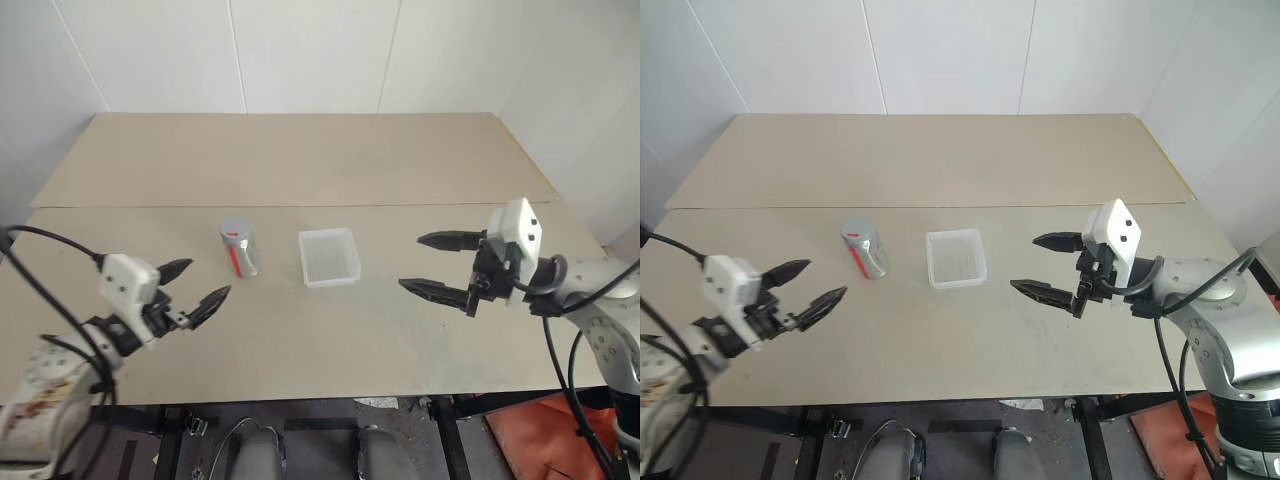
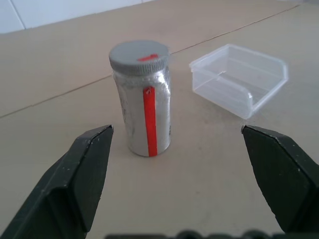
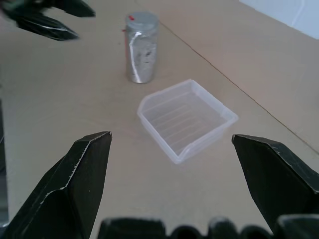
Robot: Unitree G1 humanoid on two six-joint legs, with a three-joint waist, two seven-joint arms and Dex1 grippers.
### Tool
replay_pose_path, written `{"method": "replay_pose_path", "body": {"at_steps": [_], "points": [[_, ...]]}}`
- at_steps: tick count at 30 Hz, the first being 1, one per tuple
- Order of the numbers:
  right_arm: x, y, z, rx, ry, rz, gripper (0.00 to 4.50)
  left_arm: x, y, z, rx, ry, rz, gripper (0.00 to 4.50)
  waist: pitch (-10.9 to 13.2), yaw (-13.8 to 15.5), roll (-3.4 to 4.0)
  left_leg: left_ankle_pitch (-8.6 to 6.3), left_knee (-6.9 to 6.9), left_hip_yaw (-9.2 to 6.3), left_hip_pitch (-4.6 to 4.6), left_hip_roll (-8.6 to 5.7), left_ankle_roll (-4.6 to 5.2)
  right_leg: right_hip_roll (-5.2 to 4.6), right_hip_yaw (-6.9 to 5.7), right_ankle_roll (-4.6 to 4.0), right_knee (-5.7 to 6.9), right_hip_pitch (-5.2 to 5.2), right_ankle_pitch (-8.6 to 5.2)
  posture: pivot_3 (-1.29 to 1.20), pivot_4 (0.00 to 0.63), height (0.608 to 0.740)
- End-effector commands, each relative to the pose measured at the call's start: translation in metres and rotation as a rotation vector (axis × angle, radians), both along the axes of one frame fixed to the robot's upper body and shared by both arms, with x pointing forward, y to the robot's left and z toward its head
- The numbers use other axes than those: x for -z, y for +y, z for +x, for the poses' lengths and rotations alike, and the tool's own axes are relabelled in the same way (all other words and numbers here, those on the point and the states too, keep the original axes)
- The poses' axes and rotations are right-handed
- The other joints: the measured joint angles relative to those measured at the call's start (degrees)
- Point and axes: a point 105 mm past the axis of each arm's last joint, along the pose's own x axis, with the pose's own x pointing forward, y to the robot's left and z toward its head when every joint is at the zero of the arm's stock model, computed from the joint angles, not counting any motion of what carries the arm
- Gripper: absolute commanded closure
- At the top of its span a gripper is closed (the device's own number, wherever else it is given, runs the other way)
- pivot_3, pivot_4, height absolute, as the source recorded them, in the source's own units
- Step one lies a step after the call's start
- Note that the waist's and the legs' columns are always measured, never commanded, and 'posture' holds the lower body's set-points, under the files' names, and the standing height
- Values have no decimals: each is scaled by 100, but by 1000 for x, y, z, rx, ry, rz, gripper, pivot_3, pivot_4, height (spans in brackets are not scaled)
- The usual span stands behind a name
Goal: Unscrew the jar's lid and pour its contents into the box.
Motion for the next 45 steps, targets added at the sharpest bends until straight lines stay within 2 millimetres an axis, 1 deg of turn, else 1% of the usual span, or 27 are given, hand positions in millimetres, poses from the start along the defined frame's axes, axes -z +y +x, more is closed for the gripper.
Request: {"method": "replay_pose_path", "body": {"at_steps": [1, 6, 8, 12, 21, 25, 28, 33, 34, 37, 40, 43, 44, 45], "points": [[-13, 4, -2, -57, -53, -15, 0, -8, -7, 15, -116, -90, 8, 19, 0, -3, 0, 0, 0, 0, 0, -1, 0, 0, 0, 0, 1, -1, 0, 0, 150, 740], [-13, 11, -4, -97, -58, -22, 0, 3, -26, 34, -195, -102, -53, 19, 0, -1, 0, 0, 0, 0, -2, -2, 0, 0, 1, 0, 1, -2, 1, 0, 150, 740], [-14, 13, -6, -116, -58, -18, 0, 5, -29, 41, -231, -104, -69, 19, 0, 4, -1, 0, 3, -1, -2, -4, 0, -2, 1, 0, 3, -1, 1, 0, 150, 740], [-15, 15, -5, -125, -64, -18, 0, 2, -29, 57, -297, -138, -95, 19, 0, 6, -1, 0, 7, -4, -2, -5, 0, -2, -1, 1, 4, 2, 1, 0, 150, 740], [-13, 17, -6, -127, -57, -15, 0, 3, -43, 80, -263, -144, -108, 19, 0, 8, -1, 0, 9, -5, -4, -7, 0, -2, -1, 1, 4, 1, 1, 0, 150, 740], [-13, 17, -8, -126, -55, -17, 0, 4, -44, 88, -273, -152, -93, 19, 0, 12, -1, 0, 11, -6, -5, -7, 1, -2, -2, 2, 4, 2, 1, 0, 150, 740], [-12, 16, -9, -116, -53, -20, 0, 3, -47, 91, -270, -150, -100, 621, 0, 11, -1, 0, 11, -6, -6, -7, 1, -3, -2, 2, 3, 1, 1, 0, 150, 740], [-13, 16, -9, -103, -63, -14, 0, 6, -48, 89, -266, -146, -90, 2315, 0, 10, -1, 0, 13, -7, -6, -7, 0, -3, -2, 2, 6, 1, 2, 0, 150, 740], [-14, 16, -9, -99, -67, -11, 0, 5, -47, 89, -268, -147, -93, 2566, 0, 11, -1, 0, 14, -7, -6, -7, 0, -3, -2, 2, 6, 2, 2, 0, 150, 740], [-15, 18, -8, -93, -79, 0, 0, -4, -46, 90, -259, -164, -100, 2545, 0, 10, -1, 0, 14, -8, -6, -7, 1, -3, -2, 2, 6, 1, 2, 0, 150, 740], [-19, 24, -5, -95, -99, 31, 0, -23, -47, 89, -170, -185, -102, 2545, 0, 6, -1, 0, 14, -8, -6, -6, 0, -1, -3, 2, 8, 1, 2, 0, 150, 740], [-29, 32, -2, -108, -116, 87, 0, -43, -50, 80, 8, -151, -139, 2545, 1, -25, -1, 0, 15, -8, -7, -6, 0, 0, -1, 2, 11, -4, 1, 0, 150, 740], [-32, 36, -2, -116, -118, 109, 0, -50, -52, 75, 87, -124, -154, 2545, 1, -31, -1, 0, 15, -8, -9, -4, 0, 1, -2, 3, 12, -6, 1, 0, 150, 740], [-36, 42, 0, -126, -117, 137, 0, -58, -54, 68, 184, -118, -133, 2545, 1, -27, -1, 0, 15, -8, -9, -3, 0, 2, -2, 3, 14, -8, 1, 0, 150, 740]]}}
